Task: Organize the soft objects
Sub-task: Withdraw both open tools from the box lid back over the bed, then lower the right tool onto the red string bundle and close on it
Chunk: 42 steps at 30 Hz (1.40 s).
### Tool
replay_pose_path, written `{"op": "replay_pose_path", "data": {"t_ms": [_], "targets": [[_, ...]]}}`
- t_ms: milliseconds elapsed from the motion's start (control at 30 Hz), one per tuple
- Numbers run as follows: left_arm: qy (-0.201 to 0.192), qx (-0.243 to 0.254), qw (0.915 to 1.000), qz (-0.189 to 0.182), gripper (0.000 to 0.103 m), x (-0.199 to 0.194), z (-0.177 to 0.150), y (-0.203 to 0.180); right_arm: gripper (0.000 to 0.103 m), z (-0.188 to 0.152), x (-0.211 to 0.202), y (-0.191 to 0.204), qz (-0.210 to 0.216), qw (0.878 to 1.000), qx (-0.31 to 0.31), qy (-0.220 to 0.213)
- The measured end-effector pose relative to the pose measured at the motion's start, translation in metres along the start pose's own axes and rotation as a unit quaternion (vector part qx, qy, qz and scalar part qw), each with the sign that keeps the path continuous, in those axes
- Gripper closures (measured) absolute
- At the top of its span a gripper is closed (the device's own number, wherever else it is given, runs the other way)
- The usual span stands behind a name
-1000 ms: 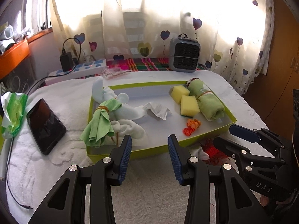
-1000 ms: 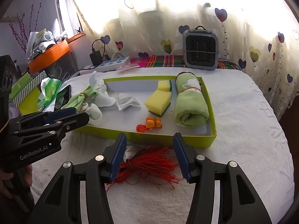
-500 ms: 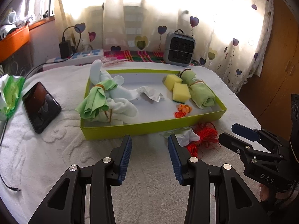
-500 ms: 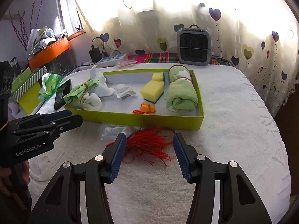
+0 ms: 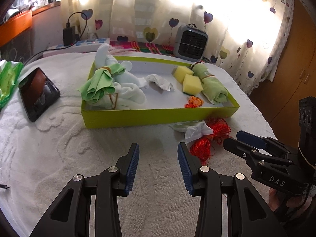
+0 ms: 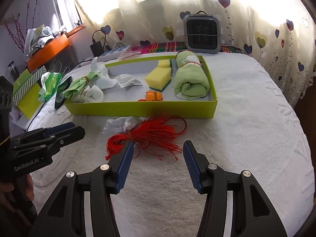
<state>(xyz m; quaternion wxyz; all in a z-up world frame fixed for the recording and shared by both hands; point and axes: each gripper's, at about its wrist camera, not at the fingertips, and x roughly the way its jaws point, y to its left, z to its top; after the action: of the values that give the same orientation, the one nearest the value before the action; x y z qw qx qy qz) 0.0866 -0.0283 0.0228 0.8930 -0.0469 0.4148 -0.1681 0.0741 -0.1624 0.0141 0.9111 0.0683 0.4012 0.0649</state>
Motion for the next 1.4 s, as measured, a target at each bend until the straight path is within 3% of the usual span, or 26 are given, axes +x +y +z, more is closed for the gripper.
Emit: {"op": "replay_pose_path", "data": {"t_ms": [133, 467, 900, 1400], "targets": [[-0.001, -0.003, 1.0, 0.0, 0.064, 0.0, 0.001, 0.002, 0.05, 0.001, 0.001, -0.001, 0.017, 1.0, 0.024, 0.002], [-0.001, -0.013, 0.9999, 0.004, 0.064, 0.001, 0.001, 0.009, 0.049, -0.001, 0.012, 0.034, 0.033, 0.999, -0.016, 0.018], [0.004, -0.011, 0.9999, 0.007, 0.064, 0.004, 0.001, 0.007, 0.049, -0.005, 0.02, 0.044, -0.04, 0.997, -0.052, 0.033], [0.005, -0.006, 1.0, 0.002, 0.064, 0.003, 0.001, 0.003, 0.049, -0.014, -0.01, -0.005, -0.099, 0.995, 0.011, 0.022]]}}
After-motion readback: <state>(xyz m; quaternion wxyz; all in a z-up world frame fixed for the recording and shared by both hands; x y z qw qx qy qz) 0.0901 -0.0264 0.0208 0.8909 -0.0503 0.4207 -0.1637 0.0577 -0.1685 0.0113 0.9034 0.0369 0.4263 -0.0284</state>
